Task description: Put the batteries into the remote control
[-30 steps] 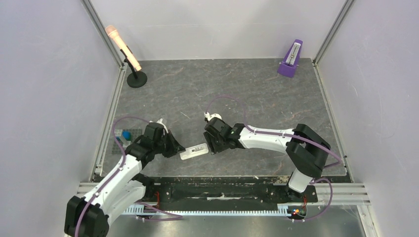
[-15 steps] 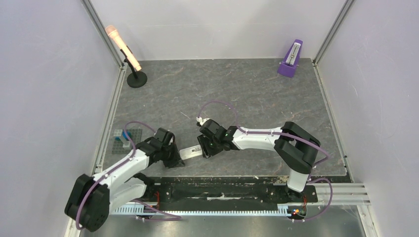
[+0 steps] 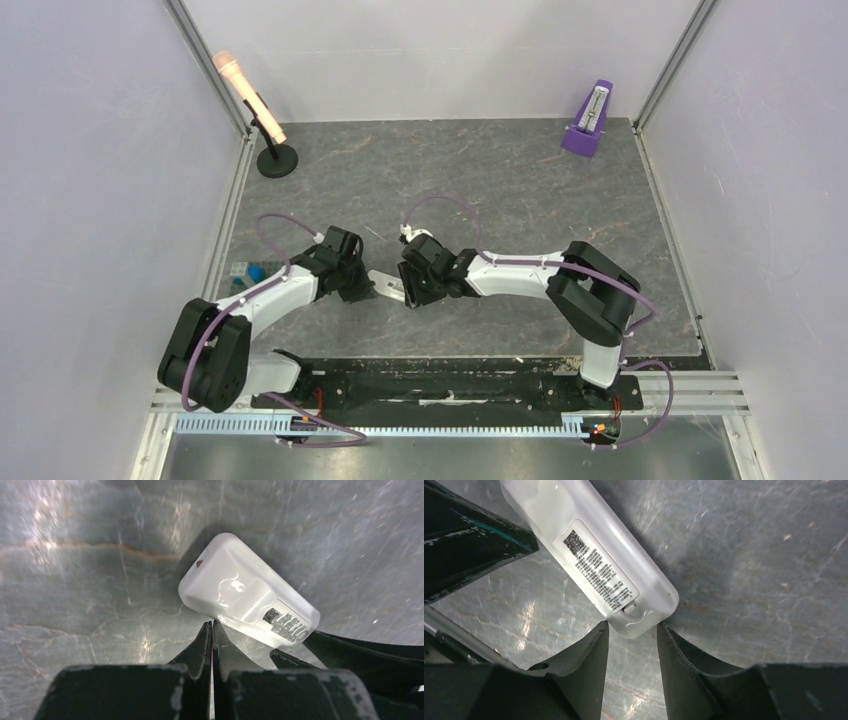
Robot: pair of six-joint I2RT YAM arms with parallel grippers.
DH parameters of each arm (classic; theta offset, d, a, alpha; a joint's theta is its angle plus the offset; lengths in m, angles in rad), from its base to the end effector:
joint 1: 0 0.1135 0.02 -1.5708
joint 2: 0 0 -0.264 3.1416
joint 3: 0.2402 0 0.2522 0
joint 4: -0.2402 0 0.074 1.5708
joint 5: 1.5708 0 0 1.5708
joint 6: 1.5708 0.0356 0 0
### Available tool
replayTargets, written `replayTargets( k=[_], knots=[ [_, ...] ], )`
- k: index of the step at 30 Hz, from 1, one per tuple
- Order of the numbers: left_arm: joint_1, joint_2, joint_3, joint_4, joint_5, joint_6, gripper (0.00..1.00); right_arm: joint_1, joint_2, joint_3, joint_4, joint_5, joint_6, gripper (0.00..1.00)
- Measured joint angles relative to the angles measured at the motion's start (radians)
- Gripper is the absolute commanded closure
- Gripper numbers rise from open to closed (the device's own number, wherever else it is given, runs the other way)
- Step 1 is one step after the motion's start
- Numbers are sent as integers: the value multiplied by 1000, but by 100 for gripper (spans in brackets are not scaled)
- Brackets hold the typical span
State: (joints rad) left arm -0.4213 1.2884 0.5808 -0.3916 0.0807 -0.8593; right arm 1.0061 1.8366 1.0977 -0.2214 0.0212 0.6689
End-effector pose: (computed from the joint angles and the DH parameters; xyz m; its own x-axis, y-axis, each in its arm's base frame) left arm 0.2008 -0.0931 0.1559 -0.8649 -0.4397 -0.2423 -0.3277 0.8601 -0.3910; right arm 0.2006 0.3152 0.1578 -0.8637 -0.2048 -0.4605 -0.3855 0.8570 0.3419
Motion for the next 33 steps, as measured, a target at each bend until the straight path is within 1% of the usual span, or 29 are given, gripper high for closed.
replayTargets(
  k=[3, 4, 7, 9, 11, 12, 14, 16, 17, 19, 22, 23, 25, 27, 30, 33],
  knots=[
    [18, 13, 22, 26, -13, 8, 98, -19, 19, 23, 4, 10, -2, 57],
    [21, 16, 27, 33, -18, 13, 97, -23, 22, 27, 4, 11, -3, 54],
    [22, 16, 35, 35, -21, 31, 78, -29, 21, 31, 3, 19, -18, 45],
    [23, 3, 50, 18, -19, 58, 61, -32, 8, 29, -8, 27, -28, 37],
    [23, -46, 75, -16, -21, 88, 48, -37, -55, -2, -21, 48, -44, 28],
    [23, -82, 93, -47, -26, 97, 41, -40, -93, -23, -28, 60, -47, 20],
    [23, -174, 151, -122, -56, 114, 38, -53, -236, -97, -52, 102, -56, 11],
    [23, -263, 225, -191, -95, 120, 36, -76, -366, -153, -79, 149, -59, 4],
    [23, -299, 256, -216, -113, 121, 35, -93, -443, -185, -99, 184, -63, 2],
    [23, -378, 321, -269, -145, 130, 35, -122, -553, -224, -141, 253, -63, 2],
    [27, -480, 373, -333, -158, 162, 34, -153, -702, -266, -234, 412, -75, 2],
    [27, -505, 379, -350, -158, 171, 32, -155, -740, -273, -258, 455, -80, 2],
    [27, -571, 393, -407, -158, 190, 25, -157, -824, -288, -303, 547, -95, 2],
    [27, -618, 405, -455, -160, 209, 22, -160, -911, -295, -345, 628, -108, 2],
    [27, -693, 430, -524, -175, 229, 21, -164, -1044, -294, -390, 725, -117, 2],
    [27, -759, 454, -572, -190, 240, 20, -166, -1152, -285, -437, 783, -116, 2]
  ],
)
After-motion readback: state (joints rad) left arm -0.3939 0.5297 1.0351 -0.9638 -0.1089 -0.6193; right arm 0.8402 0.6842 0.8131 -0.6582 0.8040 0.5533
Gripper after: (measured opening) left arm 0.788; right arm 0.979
